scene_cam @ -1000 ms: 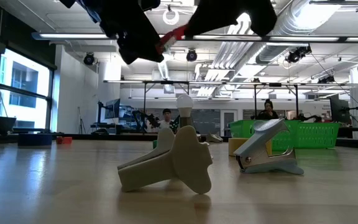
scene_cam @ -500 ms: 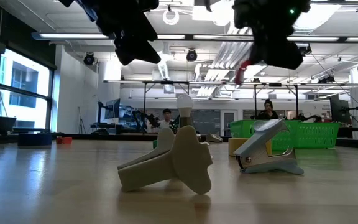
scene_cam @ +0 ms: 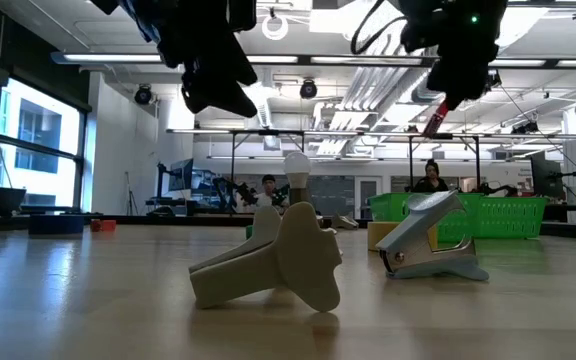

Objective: Pick and place Stapler, Stapler remover, tape
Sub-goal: Put the right red stapler into the right green basket

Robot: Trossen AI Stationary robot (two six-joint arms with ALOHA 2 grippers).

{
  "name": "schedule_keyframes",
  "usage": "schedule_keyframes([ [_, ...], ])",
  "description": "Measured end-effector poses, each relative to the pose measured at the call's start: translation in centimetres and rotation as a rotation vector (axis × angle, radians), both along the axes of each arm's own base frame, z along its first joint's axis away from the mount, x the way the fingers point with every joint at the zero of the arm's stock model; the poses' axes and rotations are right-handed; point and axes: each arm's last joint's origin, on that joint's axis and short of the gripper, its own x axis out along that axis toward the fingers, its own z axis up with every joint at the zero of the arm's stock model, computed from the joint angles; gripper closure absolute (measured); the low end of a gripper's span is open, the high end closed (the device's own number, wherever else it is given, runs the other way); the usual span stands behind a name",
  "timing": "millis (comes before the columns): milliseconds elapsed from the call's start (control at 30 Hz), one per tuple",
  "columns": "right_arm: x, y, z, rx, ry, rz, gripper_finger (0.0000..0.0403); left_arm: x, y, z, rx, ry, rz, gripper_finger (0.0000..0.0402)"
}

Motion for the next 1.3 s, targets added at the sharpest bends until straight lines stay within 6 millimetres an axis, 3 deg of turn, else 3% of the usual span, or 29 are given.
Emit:
schedule_keyframes([
  [300,-3.1,-4.8,2.4,0.240,-0.106,-0.252,0.0403,1.0,-0.2,-2.6,0.003,0.095,0.008,0.0176],
  [600,-3.4,-8.6,2.0,0.381,-0.149,-0.373,0.0403,1.4,-0.3,-3.8,-0.021,0.137,0.037,0.0176],
  [767,-2.9,-9.7,1.2,0.497,-0.152,-0.380,0.0403,1.3,-1.0,-3.7,-0.025,0.131,0.024,0.0176],
  [1133,-2.0,-11.3,-0.7,0.537,-0.065,-0.410,0.0401,1.0,-3.1,-3.5,-0.021,0.104,-0.037,0.0176],
  [1300,-1.5,-11.2,-1.0,0.533,-0.047,-0.361,0.0375,1.0,-3.5,-3.5,-0.018,0.101,-0.051,0.0176],
])
